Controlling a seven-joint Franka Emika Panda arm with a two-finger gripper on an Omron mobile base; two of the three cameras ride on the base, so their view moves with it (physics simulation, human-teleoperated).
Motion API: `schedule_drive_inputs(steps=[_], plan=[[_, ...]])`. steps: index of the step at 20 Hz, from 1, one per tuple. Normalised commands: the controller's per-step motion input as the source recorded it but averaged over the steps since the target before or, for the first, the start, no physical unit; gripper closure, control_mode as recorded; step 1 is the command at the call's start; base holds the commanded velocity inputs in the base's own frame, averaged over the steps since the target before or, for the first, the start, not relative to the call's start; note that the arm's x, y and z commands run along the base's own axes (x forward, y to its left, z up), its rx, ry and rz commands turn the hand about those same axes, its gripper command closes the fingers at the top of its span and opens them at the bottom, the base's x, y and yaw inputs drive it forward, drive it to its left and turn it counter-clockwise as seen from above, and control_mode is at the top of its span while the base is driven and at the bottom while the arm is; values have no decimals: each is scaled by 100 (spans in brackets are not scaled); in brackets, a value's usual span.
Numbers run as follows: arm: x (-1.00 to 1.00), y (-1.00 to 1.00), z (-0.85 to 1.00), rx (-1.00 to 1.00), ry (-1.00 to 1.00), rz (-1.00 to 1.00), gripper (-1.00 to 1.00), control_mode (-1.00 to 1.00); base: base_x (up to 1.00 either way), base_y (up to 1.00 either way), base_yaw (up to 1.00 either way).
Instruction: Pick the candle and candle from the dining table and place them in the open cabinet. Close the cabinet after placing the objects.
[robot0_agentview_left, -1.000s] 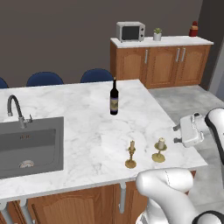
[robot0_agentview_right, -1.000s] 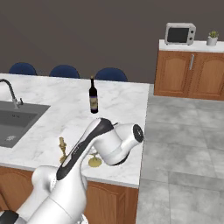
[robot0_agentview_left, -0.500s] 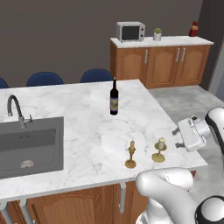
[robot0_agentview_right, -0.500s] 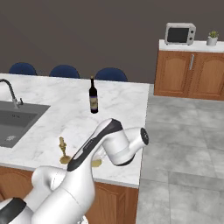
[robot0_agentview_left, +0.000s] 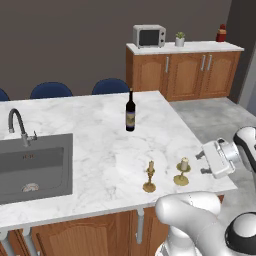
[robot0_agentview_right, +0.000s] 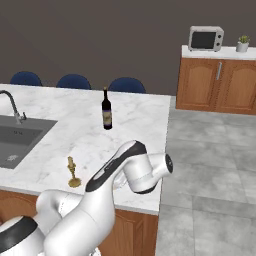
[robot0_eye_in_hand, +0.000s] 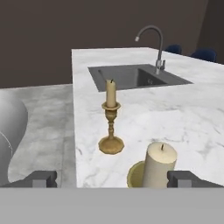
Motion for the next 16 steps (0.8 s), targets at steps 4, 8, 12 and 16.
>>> schedule_drive_inputs(steps=[4, 8, 12, 16], plan=[[6, 0, -19, 0, 0, 0, -100, -100, 0, 0, 0], [4, -1, -19, 5, 5, 3, -100, -100, 0, 0, 0], [14, -1, -23, 4, 6, 2, -100, -100, 0, 0, 0], [19, -12, -18, 8, 6, 1, -100, -100, 0, 0, 0]])
